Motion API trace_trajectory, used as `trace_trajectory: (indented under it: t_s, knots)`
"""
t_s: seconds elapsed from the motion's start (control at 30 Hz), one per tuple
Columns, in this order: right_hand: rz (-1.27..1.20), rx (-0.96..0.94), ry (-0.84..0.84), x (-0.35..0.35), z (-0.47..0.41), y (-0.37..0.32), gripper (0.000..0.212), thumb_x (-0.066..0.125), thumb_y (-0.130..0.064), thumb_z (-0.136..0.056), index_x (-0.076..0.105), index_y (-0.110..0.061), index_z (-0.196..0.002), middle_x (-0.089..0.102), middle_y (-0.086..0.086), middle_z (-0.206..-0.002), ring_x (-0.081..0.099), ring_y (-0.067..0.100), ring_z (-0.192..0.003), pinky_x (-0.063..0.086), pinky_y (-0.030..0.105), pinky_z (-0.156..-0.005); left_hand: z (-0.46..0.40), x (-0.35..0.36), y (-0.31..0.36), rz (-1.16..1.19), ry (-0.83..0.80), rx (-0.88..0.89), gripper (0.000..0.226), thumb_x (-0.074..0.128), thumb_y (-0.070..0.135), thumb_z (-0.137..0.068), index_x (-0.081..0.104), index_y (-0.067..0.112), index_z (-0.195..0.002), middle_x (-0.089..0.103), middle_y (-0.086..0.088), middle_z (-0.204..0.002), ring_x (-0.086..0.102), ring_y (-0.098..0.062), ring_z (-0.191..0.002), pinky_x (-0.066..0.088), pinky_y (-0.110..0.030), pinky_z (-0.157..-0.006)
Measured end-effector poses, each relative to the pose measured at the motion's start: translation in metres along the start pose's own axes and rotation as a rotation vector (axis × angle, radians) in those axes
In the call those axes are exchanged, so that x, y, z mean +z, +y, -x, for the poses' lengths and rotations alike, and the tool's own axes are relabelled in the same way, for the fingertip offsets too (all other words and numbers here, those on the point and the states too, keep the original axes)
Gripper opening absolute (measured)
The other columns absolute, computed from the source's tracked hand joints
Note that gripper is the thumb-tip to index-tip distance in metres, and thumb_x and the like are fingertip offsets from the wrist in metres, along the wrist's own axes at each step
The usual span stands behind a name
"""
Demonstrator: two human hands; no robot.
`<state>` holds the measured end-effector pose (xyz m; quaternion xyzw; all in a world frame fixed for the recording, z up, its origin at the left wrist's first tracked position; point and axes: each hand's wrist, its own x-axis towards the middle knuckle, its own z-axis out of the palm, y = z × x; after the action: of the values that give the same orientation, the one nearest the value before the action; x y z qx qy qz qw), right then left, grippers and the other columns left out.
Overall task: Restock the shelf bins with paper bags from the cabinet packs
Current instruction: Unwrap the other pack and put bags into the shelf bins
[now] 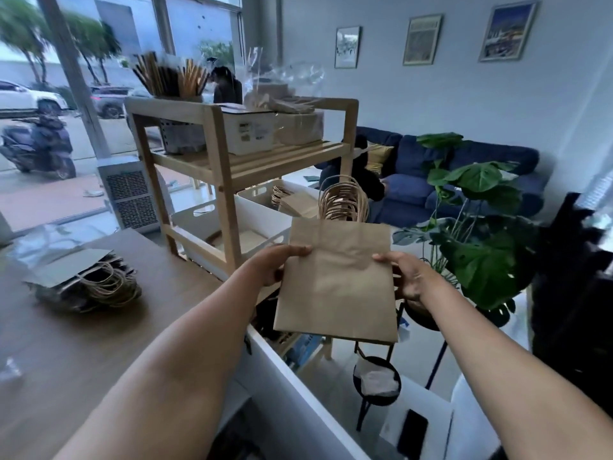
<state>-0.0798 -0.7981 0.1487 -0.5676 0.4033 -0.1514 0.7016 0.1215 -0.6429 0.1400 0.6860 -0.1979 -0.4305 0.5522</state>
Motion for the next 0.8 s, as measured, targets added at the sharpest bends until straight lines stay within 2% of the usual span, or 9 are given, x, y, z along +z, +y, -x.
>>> trace_trajectory:
  t_s: [0.1, 0.2, 0.3, 0.4, 0.47, 0.53, 0.57, 0.7, 0.8]
  knots:
    - [-0.038, 0.021, -0.004, 0.003, -0.024, -0.01, 0.008, 0.063, -0.017, -0.085, 0.059, -0.014, -0.092, 0.06, 0.005, -0.086, 0.056, 0.022, -0.077, 0.046, 0.035, -0.063, -0.024, -0.002, 0.015, -0.006, 0.031, -0.028, 0.032, 0.073, 0.029, -0.082, 0.06, 0.018, -0.109, 0.061, -0.001, -0.101, 0.057, -0.014, -0.083, 0.049, -0.028, -0.075]
    - [-0.077, 0.035, 0.006, 0.009, -0.057, -0.021, 0.015, 0.063, -0.017, -0.084, 0.058, -0.015, -0.098, 0.06, 0.006, -0.088, 0.055, 0.023, -0.08, 0.047, 0.04, -0.067, -0.057, -0.008, 0.034, -0.038, 0.087, -0.027, 0.042, 0.078, 0.031, -0.077, 0.059, 0.016, -0.111, 0.061, -0.003, -0.106, 0.057, -0.018, -0.091, 0.049, -0.029, -0.081]
    - [-0.143, 0.05, 0.017, 0.016, -0.091, -0.032, 0.023, 0.064, -0.017, -0.083, 0.056, -0.015, -0.105, 0.06, 0.007, -0.09, 0.056, 0.023, -0.083, 0.047, 0.044, -0.074, -0.092, -0.016, 0.057, -0.06, 0.065, -0.014, 0.035, 0.075, 0.027, -0.08, 0.06, 0.012, -0.108, 0.065, -0.004, -0.088, 0.062, -0.017, -0.075, 0.052, -0.028, -0.06]
    - [-0.225, 0.08, 0.029, 0.024, -0.126, -0.039, 0.019, 0.064, -0.017, -0.083, 0.057, -0.014, -0.1, 0.06, 0.007, -0.09, 0.056, 0.024, -0.083, 0.046, 0.047, -0.083, -0.124, -0.022, 0.08, -0.099, 0.059, -0.016, 0.039, 0.075, 0.026, -0.079, 0.063, 0.011, -0.113, 0.069, -0.006, -0.087, 0.065, -0.02, -0.072, 0.052, -0.027, -0.056]
    - [-0.275, 0.09, 0.036, 0.03, -0.144, -0.044, 0.015, 0.064, -0.018, -0.083, 0.057, -0.013, -0.095, 0.06, 0.008, -0.09, 0.056, 0.024, -0.083, 0.043, 0.05, -0.093, -0.144, -0.028, 0.092, -0.118, 0.074, -0.014, 0.041, 0.077, 0.029, -0.075, 0.066, 0.01, -0.109, 0.071, -0.007, -0.091, 0.067, -0.021, -0.075, 0.056, -0.03, -0.064]
    - [-0.32, 0.095, 0.044, 0.037, -0.161, -0.048, 0.013, 0.063, -0.018, -0.084, 0.056, -0.014, -0.094, 0.06, 0.008, -0.088, 0.056, 0.024, -0.082, 0.04, 0.052, -0.099, -0.166, -0.036, 0.102, -0.162, 0.089, -0.018, 0.062, 0.084, 0.036, -0.057, 0.07, 0.008, -0.111, 0.074, -0.007, -0.1, 0.071, -0.024, -0.086, 0.058, -0.039, -0.081]
    - [-0.336, 0.099, 0.042, 0.039, -0.168, -0.051, 0.012, 0.063, -0.018, -0.084, 0.055, -0.014, -0.093, 0.06, 0.008, -0.087, 0.056, 0.023, -0.081, 0.039, 0.053, -0.102, -0.177, -0.04, 0.106, -0.175, 0.1, -0.022, 0.066, 0.085, 0.037, -0.052, 0.07, 0.01, -0.111, 0.074, -0.008, -0.103, 0.071, -0.025, -0.089, 0.057, -0.04, -0.084]
    - [-0.347, 0.12, 0.029, 0.047, -0.193, -0.058, 0.019, 0.063, -0.017, -0.084, 0.055, -0.015, -0.101, 0.058, 0.008, -0.087, 0.056, 0.023, -0.081, 0.04, 0.052, -0.102, -0.183, -0.045, 0.116, -0.195, 0.116, -0.032, 0.033, 0.076, 0.03, -0.074, 0.071, 0.013, -0.102, 0.072, -0.006, -0.095, 0.067, -0.021, -0.082, 0.053, -0.029, -0.077]
    - [-0.32, 0.127, 0.011, 0.054, -0.207, -0.064, 0.025, 0.064, -0.018, -0.082, 0.054, -0.014, -0.105, 0.059, 0.009, -0.09, 0.057, 0.024, -0.085, 0.041, 0.05, -0.101, -0.183, -0.049, 0.119, -0.163, 0.129, -0.024, 0.017, 0.073, 0.027, -0.079, 0.07, 0.014, -0.09, 0.07, -0.005, -0.081, 0.064, -0.02, -0.072, 0.052, -0.03, -0.076]
